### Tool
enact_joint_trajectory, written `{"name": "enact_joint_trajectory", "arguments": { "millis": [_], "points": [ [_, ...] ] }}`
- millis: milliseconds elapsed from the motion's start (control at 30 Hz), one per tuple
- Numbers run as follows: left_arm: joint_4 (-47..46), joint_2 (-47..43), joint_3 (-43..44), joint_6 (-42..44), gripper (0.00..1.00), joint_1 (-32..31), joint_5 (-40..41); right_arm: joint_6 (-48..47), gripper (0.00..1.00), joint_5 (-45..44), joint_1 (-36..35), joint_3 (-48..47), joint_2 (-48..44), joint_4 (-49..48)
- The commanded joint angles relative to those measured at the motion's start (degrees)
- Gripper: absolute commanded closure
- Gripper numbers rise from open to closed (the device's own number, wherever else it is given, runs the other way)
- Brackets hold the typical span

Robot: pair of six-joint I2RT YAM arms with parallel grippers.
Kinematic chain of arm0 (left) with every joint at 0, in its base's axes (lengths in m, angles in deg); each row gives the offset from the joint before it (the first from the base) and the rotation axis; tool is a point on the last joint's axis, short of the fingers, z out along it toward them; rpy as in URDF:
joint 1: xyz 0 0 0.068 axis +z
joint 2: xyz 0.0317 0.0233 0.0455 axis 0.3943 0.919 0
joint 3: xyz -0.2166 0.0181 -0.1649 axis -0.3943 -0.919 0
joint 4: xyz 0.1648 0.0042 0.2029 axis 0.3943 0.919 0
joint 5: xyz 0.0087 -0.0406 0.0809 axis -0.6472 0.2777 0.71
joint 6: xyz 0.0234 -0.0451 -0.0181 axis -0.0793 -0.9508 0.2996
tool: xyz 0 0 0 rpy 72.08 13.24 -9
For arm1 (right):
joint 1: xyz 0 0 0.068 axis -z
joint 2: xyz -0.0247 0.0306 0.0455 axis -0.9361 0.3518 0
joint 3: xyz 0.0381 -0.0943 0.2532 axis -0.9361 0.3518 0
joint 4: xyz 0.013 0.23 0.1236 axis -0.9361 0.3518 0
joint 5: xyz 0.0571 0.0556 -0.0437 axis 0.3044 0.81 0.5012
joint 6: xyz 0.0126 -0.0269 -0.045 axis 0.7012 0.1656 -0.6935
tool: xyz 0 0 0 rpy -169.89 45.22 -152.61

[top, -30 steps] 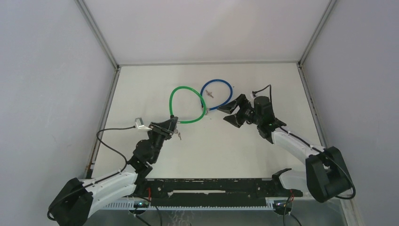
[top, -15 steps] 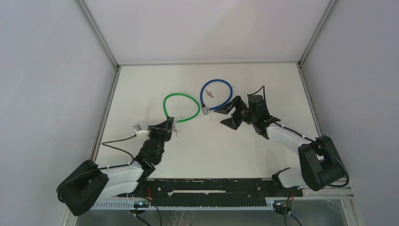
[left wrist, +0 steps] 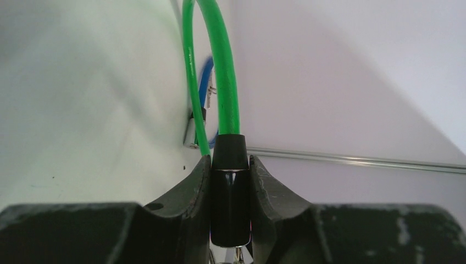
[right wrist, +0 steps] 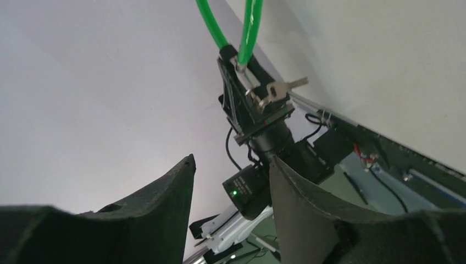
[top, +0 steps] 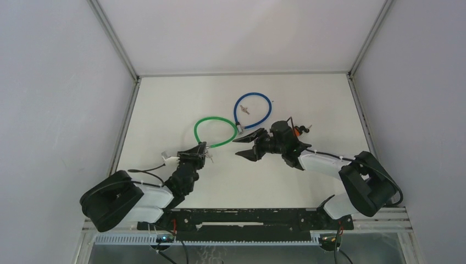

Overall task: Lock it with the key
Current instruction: Lock the lock.

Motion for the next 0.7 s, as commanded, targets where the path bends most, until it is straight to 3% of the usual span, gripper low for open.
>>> {"name": "enact_joint_trajectory", "arguments": {
  "millis": [0,200,367,467,567,667],
  "points": [
    [-11.99,4.98,2.46,-2.39,1.00,-0.93,2.57,11.40,0.42,-2.40,-4.48,-1.14,-0.74,-4.50],
    [-23.38,12.94,5.21,-0.63,1.00,-1.05,3.15,7.75,0.40,-7.32,-6.35,-7.08,-2.29,2.45],
    [-23.24,10.47,12.89,11.74,1.00,-1.07,2.28,4.52,0.35,-13.33,-7.07,-10.14,-5.95,5.06],
    [-23.05,7.73,16.05,20.97,1.00,-1.03,1.98,-2.06,0.31,-19.77,-6.42,-12.32,-10.78,10.63],
    [-23.19,4.41,16.66,26.02,1.00,-0.72,2.05,-8.16,0.26,-24.52,-3.43,-12.33,-17.63,16.10],
    [-23.21,1.80,16.35,27.63,1.00,-0.23,1.70,-16.95,0.25,-24.36,0.98,-9.31,-22.87,12.63]
  ]
}}
